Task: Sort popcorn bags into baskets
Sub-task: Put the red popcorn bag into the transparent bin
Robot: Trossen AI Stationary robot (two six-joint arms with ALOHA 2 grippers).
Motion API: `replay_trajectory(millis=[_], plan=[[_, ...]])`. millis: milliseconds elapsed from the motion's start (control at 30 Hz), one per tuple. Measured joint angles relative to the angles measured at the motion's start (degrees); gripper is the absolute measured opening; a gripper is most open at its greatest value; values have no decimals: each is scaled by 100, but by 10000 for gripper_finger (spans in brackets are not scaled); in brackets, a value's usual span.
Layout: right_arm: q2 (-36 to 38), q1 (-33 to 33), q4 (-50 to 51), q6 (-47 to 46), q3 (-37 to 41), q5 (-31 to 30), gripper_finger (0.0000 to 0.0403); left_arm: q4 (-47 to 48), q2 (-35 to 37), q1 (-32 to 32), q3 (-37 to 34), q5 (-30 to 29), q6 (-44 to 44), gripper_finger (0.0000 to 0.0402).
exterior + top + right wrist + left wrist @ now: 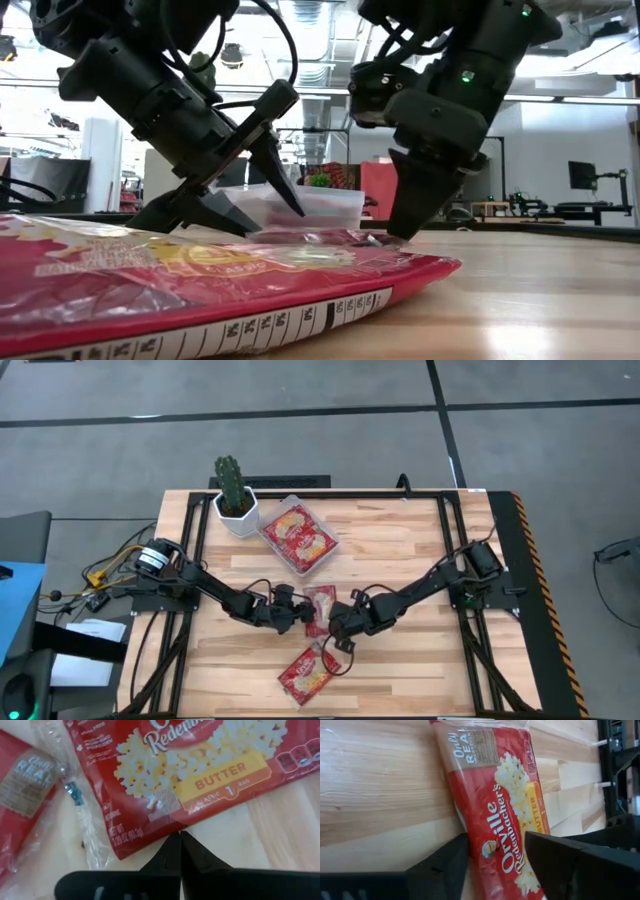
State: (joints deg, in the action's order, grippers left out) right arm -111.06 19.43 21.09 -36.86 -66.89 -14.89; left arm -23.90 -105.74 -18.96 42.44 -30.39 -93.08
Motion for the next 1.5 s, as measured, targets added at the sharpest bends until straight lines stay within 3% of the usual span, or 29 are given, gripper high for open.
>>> replay_trajectory(millis=[333,600,800,933,1100,1300,1500], plan=[[47,-8,-21,135,-3,6,13,301,-32,0,178,223,353,16],[1452,40,948,46,-111,46,18,66,160,28,240,1109,722,5],[3004,146,2002,46,-118,-859,17,103,824,139,619,1482,1583,2],[3802,158,2472,45,-116,-1478,10,1005,1474,456,955,1722,2292,2],[4320,114,2761,49,-118,-2072,16,3236,2297,1307,1665,1863,3602,1],[4346,-65,3013,290,-115,-2129,19,5615,2600,2849,2748,2086,5472,1],[4067,-99,3135,537,-114,-2068,13,6336,2539,4231,3153,2529,7019,1]])
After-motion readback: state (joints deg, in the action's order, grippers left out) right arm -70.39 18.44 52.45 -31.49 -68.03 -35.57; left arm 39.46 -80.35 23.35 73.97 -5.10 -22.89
